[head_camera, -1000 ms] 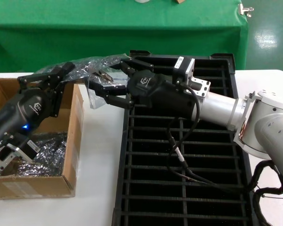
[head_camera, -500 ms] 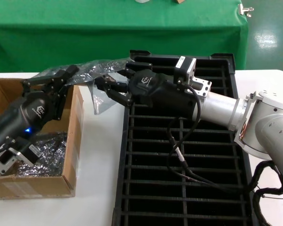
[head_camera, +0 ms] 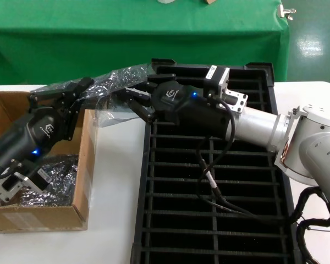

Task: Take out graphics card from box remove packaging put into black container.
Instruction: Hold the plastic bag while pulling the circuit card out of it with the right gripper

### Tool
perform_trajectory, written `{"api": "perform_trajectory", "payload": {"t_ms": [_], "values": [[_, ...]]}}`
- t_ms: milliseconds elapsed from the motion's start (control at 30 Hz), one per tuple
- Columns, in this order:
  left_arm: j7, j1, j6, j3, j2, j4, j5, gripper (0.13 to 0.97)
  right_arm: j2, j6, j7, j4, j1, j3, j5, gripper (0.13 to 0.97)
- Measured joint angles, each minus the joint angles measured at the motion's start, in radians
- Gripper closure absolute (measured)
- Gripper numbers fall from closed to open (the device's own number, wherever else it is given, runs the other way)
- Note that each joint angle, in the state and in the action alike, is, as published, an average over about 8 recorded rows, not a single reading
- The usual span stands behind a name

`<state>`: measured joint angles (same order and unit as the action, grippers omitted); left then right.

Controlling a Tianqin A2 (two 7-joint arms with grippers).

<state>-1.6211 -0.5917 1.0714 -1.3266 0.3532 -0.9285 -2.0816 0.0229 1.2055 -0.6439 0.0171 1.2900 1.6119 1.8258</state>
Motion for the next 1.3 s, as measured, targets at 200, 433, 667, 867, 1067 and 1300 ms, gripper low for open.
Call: {"api": "perform_trajectory", "payload": {"t_ms": [200,433,667,867,1067,1300], "values": [[-0.04,-0.019,-0.003,0.006,-0.002,0.041,0.002,0.959,0.004,-0.002,0.005,0.0,0.004,0.001,-0.004,0.898],[-0.068,-0.029,-0.004,0.01,-0.005,0.066,0.002,0.959,0.008,0.001,0.009,0.0,0.007,0.001,-0.006,0.898],[-0.045,-0.019,-0.011,0.01,-0.009,0.038,0.0,0.959,0.01,0.005,0.011,0.001,0.006,0.001,-0.007,0.898],[-0.028,-0.013,-0.017,0.008,-0.013,0.012,-0.002,0.959,0.01,0.007,0.011,0.001,0.005,0.0,-0.007,0.896],[-0.005,0.002,-0.02,0.01,-0.012,-0.027,-0.005,0.959,0.01,0.008,0.01,0.001,0.005,0.0,-0.008,0.888],[0.005,0.011,-0.018,0.014,-0.008,-0.045,-0.008,0.959,0.009,0.009,0.009,0.0,0.007,0.001,-0.01,0.834]]}}
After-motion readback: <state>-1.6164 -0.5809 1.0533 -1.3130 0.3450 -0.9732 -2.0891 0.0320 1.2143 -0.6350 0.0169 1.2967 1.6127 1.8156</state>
